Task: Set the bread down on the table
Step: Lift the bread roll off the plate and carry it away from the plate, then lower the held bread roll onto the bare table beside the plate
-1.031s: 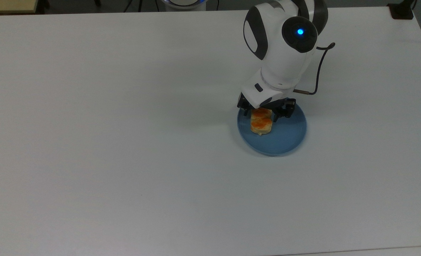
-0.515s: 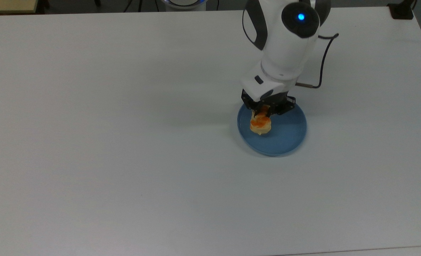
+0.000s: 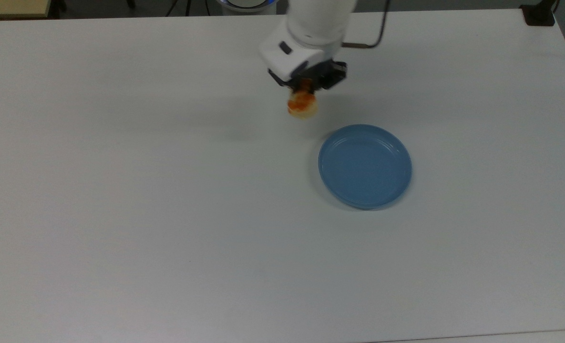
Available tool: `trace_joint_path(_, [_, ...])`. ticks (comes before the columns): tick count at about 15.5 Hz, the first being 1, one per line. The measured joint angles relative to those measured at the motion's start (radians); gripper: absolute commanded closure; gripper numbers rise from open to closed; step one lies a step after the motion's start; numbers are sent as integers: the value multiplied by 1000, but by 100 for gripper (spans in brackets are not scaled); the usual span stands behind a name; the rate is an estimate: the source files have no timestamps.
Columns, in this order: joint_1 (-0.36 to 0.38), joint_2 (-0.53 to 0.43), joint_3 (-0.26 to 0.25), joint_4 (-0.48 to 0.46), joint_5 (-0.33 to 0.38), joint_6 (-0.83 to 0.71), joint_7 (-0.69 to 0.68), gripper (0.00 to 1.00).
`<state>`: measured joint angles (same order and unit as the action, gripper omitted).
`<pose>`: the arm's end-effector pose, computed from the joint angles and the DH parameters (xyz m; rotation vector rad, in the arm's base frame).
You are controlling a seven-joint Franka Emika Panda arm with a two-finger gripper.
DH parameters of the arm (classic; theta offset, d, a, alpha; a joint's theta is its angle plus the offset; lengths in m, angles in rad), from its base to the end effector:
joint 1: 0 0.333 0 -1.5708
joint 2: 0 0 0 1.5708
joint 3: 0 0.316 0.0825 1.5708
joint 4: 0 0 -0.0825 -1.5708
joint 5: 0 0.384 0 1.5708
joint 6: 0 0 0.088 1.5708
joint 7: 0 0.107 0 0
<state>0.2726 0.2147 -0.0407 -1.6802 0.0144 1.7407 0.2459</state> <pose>0.5917 0.1428 0.4609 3.1013 -0.0268 -0.2344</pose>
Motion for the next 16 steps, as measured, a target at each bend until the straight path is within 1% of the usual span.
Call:
trace_joint_path(2, [-42,-65,0,-78,5,-34,-131,65])
trace_joint_path(3, [-49,-97,1,-126,6,-37,-179,65])
trace_joint_path(5, [-45,-148,13,-225,8,-35,-224,65])
trace_joint_path(8, [-11,-165,56,-331,17,26,-201,63])
trace_joint_path(11, [47,-121,92,-384,27,147,-36,61])
trace_joint_path(12, [58,-93,107,-391,27,192,17,58])
trace_joint_path(13, [64,-67,121,-395,27,224,50,52])
trace_joint_path(15, [69,-24,131,-396,27,255,67,40])
trace_joint_path(16, [70,-15,131,-396,27,257,63,24])
